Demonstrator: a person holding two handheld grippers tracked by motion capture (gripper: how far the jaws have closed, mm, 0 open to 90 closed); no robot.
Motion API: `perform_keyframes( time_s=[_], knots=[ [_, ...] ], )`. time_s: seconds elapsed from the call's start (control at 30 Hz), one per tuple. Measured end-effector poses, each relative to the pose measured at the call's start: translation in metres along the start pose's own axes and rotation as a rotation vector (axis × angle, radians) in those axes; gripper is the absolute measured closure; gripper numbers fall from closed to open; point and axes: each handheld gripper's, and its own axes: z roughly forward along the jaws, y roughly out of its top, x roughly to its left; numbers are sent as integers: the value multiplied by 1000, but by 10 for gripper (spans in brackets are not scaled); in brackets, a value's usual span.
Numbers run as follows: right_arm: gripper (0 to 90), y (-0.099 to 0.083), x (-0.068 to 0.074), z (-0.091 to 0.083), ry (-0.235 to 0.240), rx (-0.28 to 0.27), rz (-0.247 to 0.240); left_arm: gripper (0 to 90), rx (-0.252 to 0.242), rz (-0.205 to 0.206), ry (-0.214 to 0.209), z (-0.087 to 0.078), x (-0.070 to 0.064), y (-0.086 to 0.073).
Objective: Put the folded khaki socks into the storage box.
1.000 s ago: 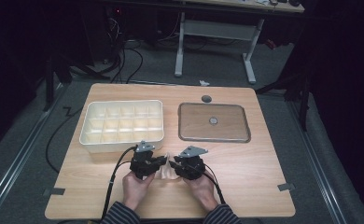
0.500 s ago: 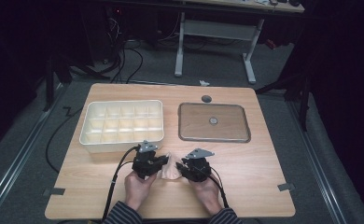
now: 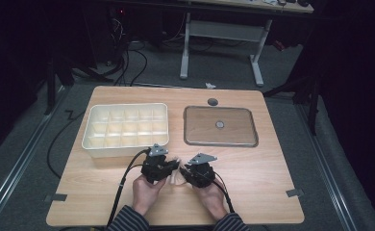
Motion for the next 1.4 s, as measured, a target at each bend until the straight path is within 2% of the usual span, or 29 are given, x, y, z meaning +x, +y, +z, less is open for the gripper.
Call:
perform_keyframes(
  time_s=[0.2, 0.33, 0.5, 0.73, 0.83, 1.0, 1.17, 1.27, 1.4],
  knots=[
    [744, 1, -1, 2, 16, -4, -1, 857, 0, 4, -17, 4, 1, 4],
    [745, 2, -2, 5, 33, -14, -1, 857, 3, 2, -12, 4, 5, 4],
    [746, 9, 1, 10, 39, 8, -23, 857, 0, 2, -6, 3, 8, 4],
    [744, 10, -1, 14, 68, -4, -22, 856, -4, -7, -22, 7, 14, 4],
    [727, 10, -2, 13, 70, -3, -15, 857, 2, -11, -12, 9, 15, 4],
    [673, 8, -3, 7, 58, 0, -7, 857, 12, -13, -4, 12, 16, 3],
    [665, 5, -3, -2, 42, -13, -6, 857, 22, -6, 7, 14, 16, 2],
    [666, 1, -1, -19, 39, -50, -16, 856, 30, -7, 10, 17, 16, 2],
    [666, -3, 5, -32, 50, -79, -31, 856, 32, -9, 12, 20, 16, 1]
  ],
)
